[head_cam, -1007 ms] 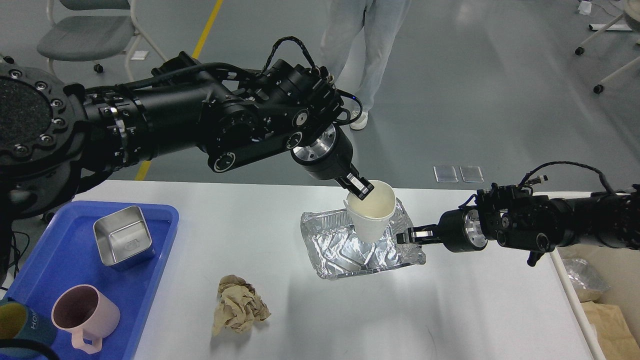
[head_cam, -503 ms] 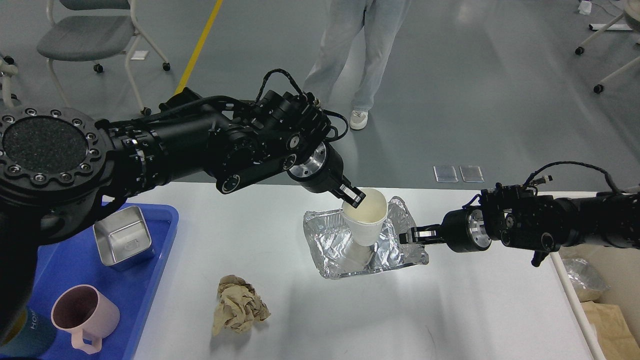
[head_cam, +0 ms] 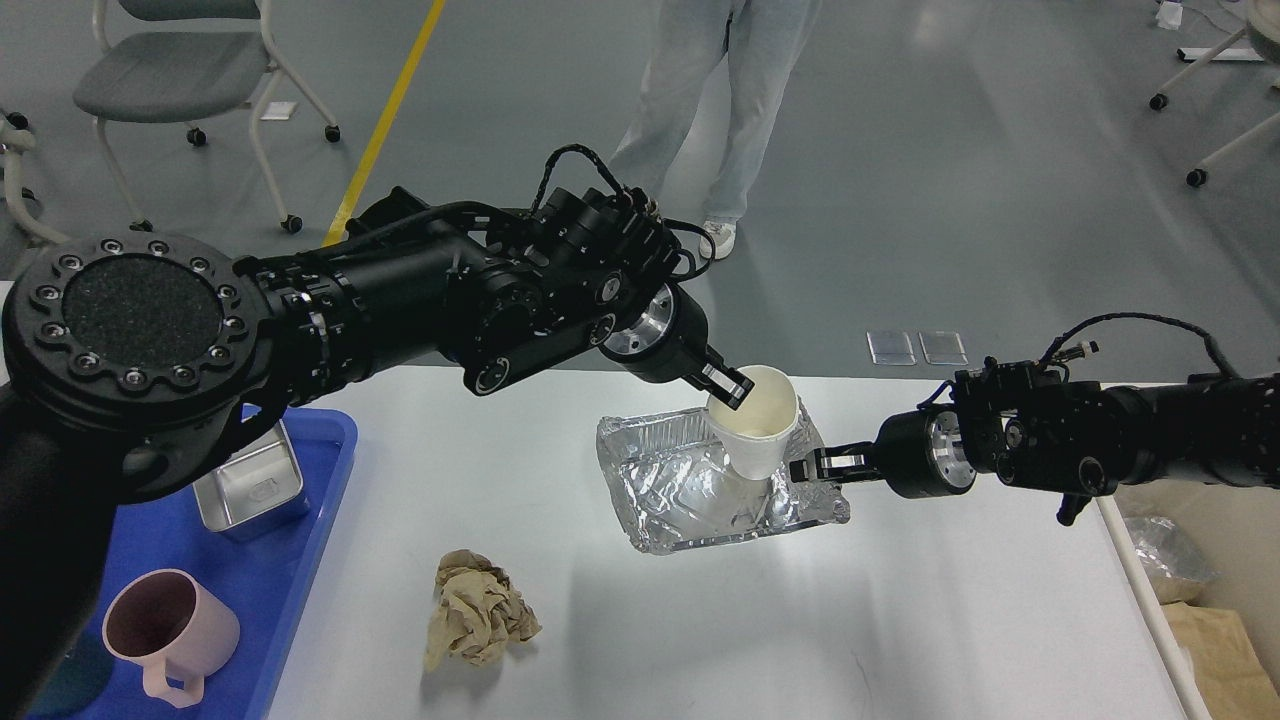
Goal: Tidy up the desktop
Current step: 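Lower the paper cup into the foil tray held by the right gripper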
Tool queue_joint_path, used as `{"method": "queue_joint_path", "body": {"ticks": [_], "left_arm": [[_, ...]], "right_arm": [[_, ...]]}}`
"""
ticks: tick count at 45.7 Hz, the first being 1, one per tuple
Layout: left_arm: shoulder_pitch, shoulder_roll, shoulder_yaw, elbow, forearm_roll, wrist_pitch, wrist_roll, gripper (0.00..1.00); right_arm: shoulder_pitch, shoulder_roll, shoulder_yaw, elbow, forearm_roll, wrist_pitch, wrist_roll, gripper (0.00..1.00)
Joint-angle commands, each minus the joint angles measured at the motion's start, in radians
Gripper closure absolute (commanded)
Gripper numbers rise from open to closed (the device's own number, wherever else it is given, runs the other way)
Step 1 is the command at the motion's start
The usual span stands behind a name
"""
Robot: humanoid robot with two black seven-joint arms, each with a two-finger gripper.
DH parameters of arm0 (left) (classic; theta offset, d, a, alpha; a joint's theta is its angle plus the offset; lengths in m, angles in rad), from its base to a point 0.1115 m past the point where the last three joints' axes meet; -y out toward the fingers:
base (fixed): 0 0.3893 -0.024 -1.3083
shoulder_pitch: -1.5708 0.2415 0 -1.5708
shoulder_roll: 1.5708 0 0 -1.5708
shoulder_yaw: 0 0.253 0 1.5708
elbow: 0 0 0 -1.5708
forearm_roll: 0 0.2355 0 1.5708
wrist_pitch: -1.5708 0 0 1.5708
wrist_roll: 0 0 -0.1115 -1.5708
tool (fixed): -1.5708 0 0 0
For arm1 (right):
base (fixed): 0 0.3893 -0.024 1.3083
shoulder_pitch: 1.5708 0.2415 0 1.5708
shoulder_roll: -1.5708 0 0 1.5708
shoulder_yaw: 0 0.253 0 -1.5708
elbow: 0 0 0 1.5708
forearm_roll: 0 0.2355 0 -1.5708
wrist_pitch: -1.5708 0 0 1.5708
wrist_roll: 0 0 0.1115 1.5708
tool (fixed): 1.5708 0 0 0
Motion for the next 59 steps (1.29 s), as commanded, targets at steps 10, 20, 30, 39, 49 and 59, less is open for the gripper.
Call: {"method": "queue_joint_path", "body": {"ticks": [10,20,30,39,49,59], "left_arm": [[0.01,-0.01,-0.004,0.004,-0.002,0.004,0.002,0.82],[0.01,-0.01,-0.004,0.004,-0.004,0.041,0.002,0.65],[0.01,-0.014,-0.004,0.004,-0.016,0.085,0.002,0.41],[0.01,-0.017,-0.003,0.004,-0.039,0.116,0.002,0.29],[0.009,-0.017,-0.003,0.004,-0.039,0.116,0.0,0.24],[-0.002,-0.031,-0.003,-0.001,-0.039,0.1,0.0,0.21]], "right_arm": [[0.002,0.0,0.0,0.007,0.0,0.0,0.0,1.0],[0.006,0.002,0.0,0.008,0.0,0.0,0.0,1.0],[0.01,0.002,0.0,0.008,0.0,0.0,0.0,1.0],[0.01,0.003,0.0,0.007,0.0,0.0,0.0,1.0],[0.01,0.003,0.0,0.008,0.0,0.002,0.0,1.0],[0.01,0.002,0.0,0.008,0.0,0.003,0.0,1.0]]}}
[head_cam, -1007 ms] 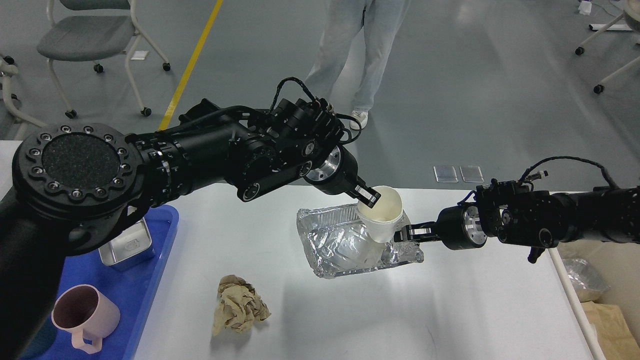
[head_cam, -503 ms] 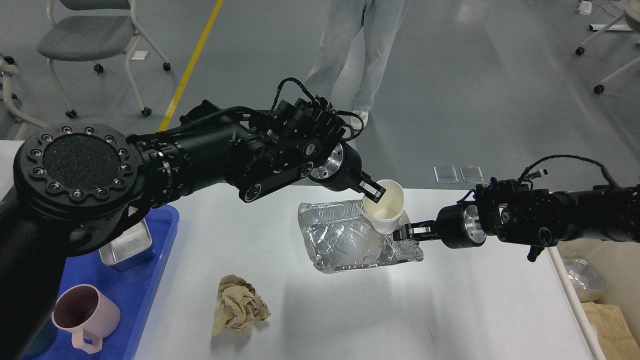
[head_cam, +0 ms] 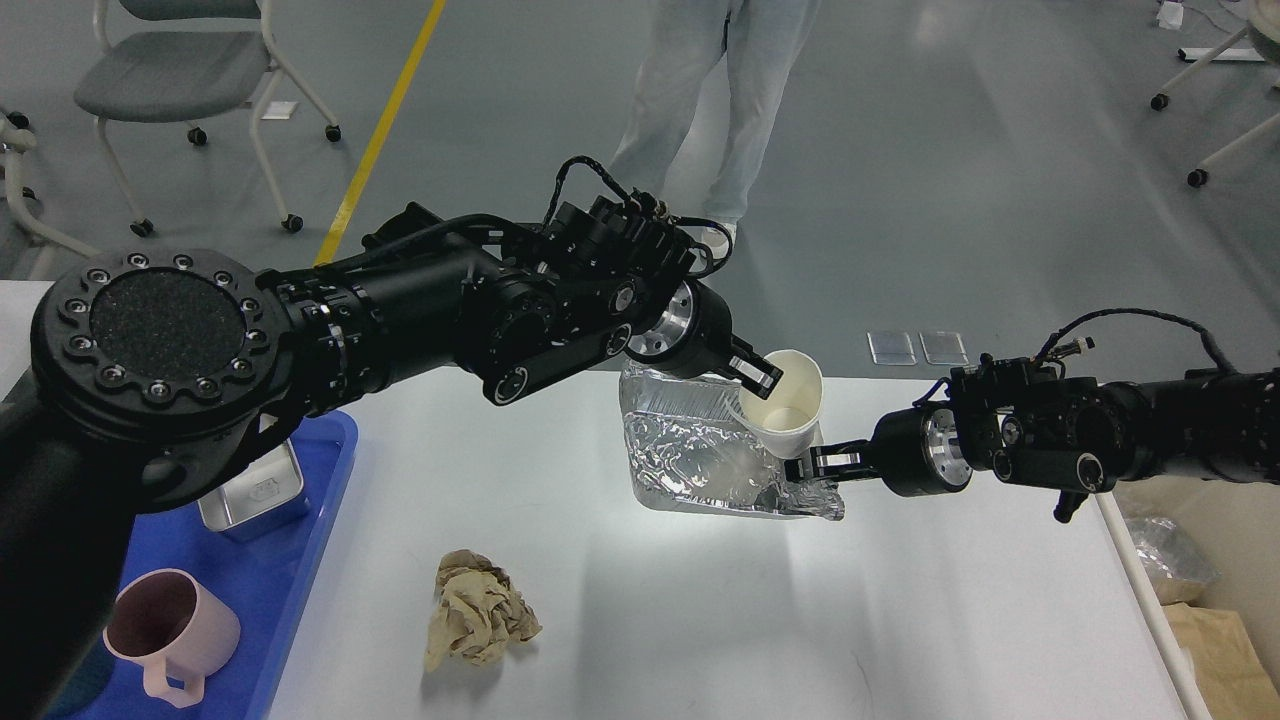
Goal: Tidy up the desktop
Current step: 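Lower the paper cup into the foil tray held by the right gripper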
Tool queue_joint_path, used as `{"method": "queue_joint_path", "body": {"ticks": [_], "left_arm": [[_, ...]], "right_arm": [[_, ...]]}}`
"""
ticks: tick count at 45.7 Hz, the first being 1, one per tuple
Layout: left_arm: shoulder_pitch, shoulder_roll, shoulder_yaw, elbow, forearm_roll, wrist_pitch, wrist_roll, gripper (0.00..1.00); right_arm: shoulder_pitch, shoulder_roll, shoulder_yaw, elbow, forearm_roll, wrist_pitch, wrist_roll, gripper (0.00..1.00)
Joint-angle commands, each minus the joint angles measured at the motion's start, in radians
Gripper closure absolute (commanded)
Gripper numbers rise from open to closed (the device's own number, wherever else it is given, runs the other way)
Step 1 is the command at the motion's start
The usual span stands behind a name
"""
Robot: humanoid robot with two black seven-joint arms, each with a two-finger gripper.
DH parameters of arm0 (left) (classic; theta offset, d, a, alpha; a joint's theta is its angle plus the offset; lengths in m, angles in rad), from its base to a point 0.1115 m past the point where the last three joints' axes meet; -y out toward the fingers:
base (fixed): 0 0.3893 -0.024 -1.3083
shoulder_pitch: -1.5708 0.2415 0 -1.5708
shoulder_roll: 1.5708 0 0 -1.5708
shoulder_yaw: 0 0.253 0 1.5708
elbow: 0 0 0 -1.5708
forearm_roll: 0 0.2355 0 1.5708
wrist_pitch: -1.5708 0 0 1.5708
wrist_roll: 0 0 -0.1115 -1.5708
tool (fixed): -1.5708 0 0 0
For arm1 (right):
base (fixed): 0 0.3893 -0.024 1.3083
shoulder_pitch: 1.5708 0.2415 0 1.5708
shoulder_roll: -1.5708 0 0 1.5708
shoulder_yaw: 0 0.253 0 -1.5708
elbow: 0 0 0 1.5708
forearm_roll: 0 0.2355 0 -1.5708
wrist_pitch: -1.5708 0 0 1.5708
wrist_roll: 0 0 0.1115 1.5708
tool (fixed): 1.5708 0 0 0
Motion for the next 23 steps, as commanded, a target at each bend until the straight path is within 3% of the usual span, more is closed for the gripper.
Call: {"method": "queue_joint_path", "body": {"ticks": [1,12,23], "left_arm": [[-0.007,-0.013,0.002,-0.007,0.001,-0.018,-0.002,0.2],[-0.024,-0.013,-0.001,-0.016,0.001,-0.109,-0.007,0.16],[-0.043,-0.012,-0.009,-0.016,0.001,-0.141,-0.011,0.16]], "right_arm": [[0.0,-0.001,0.0,0.0,0.0,0.002,0.002,1.0],[0.0,-0.003,0.0,-0.001,0.0,0.003,0.002,1.0],[0.0,-0.005,-0.002,-0.001,0.0,0.003,0.002,1.0]]}}
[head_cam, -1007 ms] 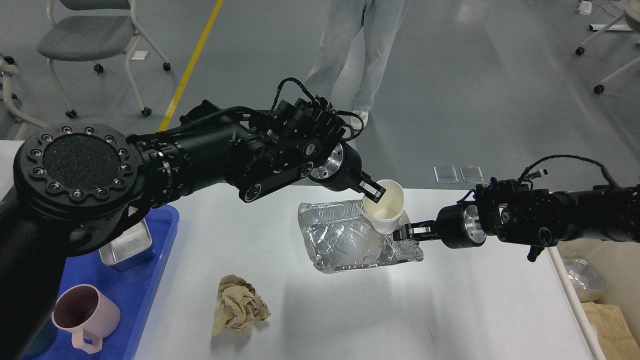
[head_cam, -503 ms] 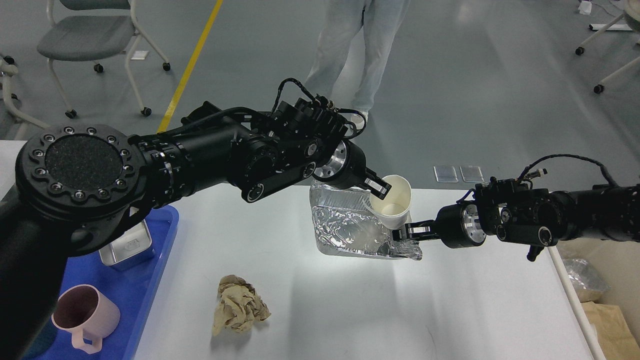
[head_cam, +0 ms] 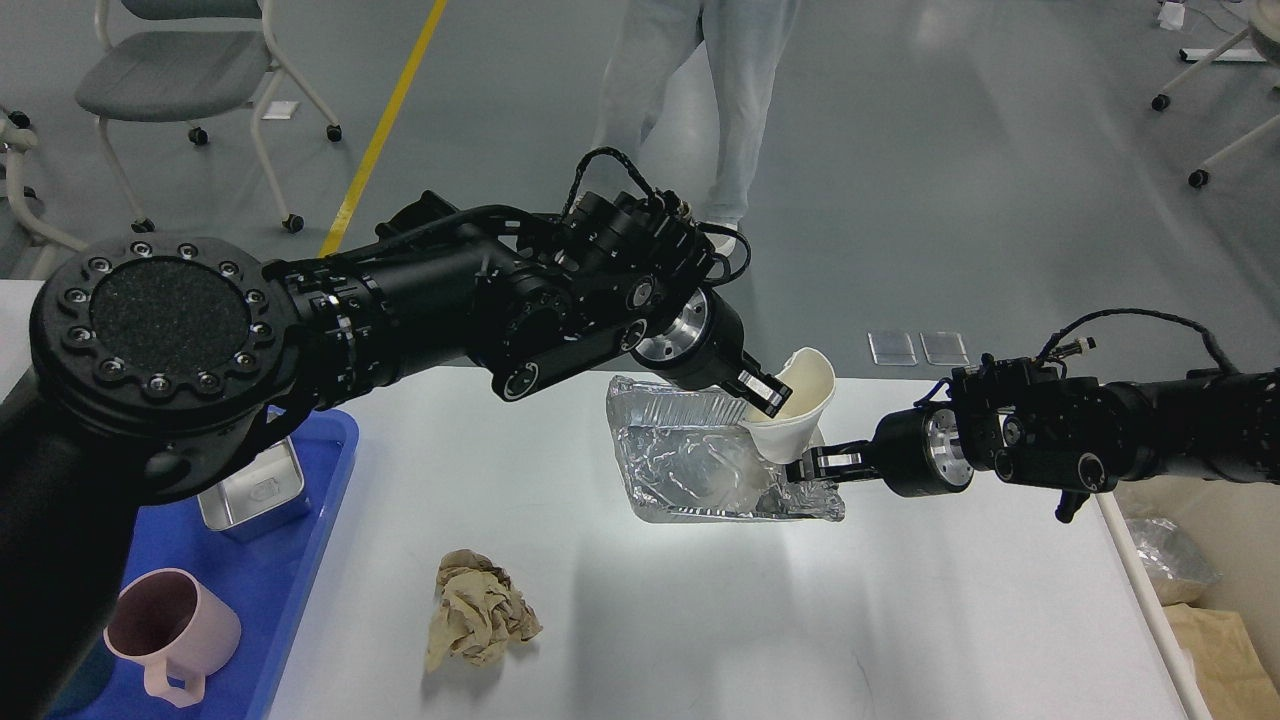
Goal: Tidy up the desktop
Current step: 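Lower the paper cup into the foil tray held by the right gripper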
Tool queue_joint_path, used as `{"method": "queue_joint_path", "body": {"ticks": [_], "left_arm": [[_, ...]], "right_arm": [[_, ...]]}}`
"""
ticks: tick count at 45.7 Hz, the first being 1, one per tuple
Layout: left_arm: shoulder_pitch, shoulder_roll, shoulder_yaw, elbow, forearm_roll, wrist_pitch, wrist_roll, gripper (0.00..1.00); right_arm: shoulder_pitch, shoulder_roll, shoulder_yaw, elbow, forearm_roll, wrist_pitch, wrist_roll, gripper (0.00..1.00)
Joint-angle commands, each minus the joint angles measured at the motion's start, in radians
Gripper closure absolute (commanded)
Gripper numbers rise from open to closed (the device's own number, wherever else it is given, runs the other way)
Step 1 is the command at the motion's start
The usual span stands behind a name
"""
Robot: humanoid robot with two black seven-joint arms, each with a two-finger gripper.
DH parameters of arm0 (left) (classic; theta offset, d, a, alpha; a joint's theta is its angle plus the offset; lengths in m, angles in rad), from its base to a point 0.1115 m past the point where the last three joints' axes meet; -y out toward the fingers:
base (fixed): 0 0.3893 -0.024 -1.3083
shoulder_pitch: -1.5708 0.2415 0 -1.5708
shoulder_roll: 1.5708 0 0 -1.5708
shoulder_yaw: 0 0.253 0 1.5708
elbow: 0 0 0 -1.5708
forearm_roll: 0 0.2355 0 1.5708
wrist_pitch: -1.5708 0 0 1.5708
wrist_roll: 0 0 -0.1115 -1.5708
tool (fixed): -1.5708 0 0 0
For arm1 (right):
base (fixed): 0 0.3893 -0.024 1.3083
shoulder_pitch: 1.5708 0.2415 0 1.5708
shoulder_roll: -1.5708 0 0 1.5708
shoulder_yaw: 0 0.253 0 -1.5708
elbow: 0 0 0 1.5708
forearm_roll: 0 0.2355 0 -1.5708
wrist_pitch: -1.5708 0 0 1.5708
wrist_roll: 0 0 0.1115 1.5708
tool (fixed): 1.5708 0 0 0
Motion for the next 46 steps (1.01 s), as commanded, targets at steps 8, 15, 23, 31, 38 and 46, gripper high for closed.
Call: {"method": "queue_joint_path", "body": {"ticks": [8,15,23,31,38,46], "left_arm": [[-0.022,0.007,-0.008,0.0,0.0,-0.038,-0.009,0.16],[-0.035,0.014,-0.008,-0.001,-0.014,-0.059,-0.009,0.16],[-0.044,0.02,-0.008,0.0,-0.02,-0.073,-0.008,0.15],[-0.058,0.023,-0.01,0.0,-0.02,-0.099,-0.008,0.15],[-0.068,0.036,-0.008,0.0,-0.02,-0.125,-0.008,0.15],[-0.068,0.045,-0.008,0.0,-0.02,-0.13,-0.003,0.15]], "right_arm": [[0.0,-0.001,-0.002,-0.002,0.0,0.0,-0.001,1.0],[0.0,0.0,-0.011,-0.002,0.0,0.0,-0.001,1.0],[0.0,0.0,-0.011,-0.002,0.0,0.0,-0.001,1.0],[0.0,-0.001,-0.012,-0.002,0.0,0.0,-0.001,1.0],[0.0,-0.002,-0.012,-0.003,0.0,0.0,-0.001,1.0],[-0.003,0.0,-0.012,-0.006,0.0,0.0,-0.002,1.0]]}}
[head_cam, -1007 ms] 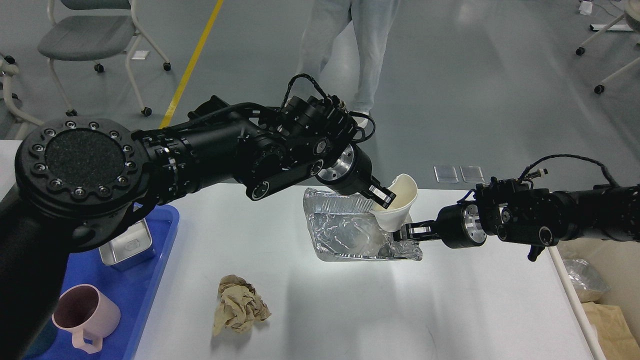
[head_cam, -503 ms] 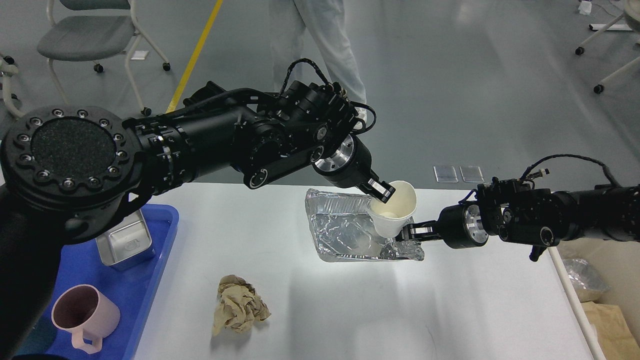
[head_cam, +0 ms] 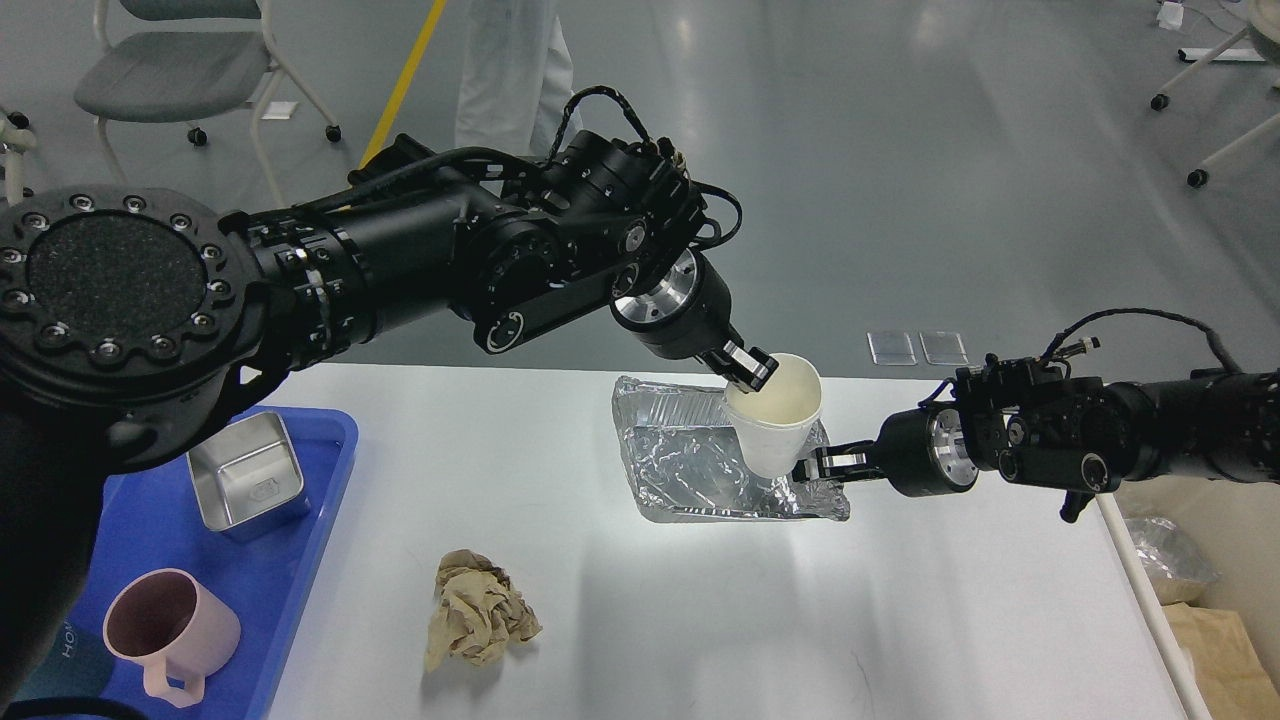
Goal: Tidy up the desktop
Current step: 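Lower the paper cup into the foil tray held by the right gripper, then press the paper cup down into the foil tray with the left gripper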
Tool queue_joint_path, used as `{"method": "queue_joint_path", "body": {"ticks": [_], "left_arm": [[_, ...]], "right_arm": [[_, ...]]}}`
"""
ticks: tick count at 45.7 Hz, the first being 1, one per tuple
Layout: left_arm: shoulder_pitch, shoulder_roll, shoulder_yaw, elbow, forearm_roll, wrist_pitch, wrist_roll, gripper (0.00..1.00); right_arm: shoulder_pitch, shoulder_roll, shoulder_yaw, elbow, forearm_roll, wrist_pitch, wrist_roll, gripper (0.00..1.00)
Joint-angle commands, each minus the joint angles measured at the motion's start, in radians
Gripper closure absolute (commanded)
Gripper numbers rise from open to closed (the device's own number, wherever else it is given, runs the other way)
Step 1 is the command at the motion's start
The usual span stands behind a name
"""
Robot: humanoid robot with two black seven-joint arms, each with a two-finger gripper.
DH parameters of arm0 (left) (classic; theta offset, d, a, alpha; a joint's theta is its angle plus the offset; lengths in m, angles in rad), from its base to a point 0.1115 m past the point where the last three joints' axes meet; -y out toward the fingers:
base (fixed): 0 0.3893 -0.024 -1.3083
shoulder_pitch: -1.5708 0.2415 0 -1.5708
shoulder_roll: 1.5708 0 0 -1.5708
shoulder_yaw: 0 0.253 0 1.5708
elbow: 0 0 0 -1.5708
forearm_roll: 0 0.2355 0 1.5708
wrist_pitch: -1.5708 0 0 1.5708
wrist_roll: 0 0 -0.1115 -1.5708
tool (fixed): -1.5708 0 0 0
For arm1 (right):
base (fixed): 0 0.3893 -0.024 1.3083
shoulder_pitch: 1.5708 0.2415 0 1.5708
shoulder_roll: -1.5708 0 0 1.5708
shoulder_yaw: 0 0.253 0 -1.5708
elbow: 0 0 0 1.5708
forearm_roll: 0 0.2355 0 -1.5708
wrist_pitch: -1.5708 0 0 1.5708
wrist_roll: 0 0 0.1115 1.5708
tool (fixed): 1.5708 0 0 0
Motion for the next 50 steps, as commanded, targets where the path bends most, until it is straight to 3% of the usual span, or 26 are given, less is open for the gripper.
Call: {"method": "queue_joint_path", "body": {"ticks": [1,31,50], "left_arm": [[-0.001,0.006,0.001,0.0,0.0,-0.001,0.002,0.15],[-0.001,0.036,-0.02,0.0,0.0,-0.013,0.002,0.14],[0.003,0.044,-0.036,0.005,-0.023,-0.013,0.013,0.06]], "right_arm": [[-0.001,0.001,0.0,-0.002,0.0,0.0,0.0,1.0],[-0.001,-0.005,0.0,-0.003,0.0,0.0,-0.001,1.0],[0.002,-0.006,0.0,-0.003,0.0,0.002,-0.001,1.0]]}}
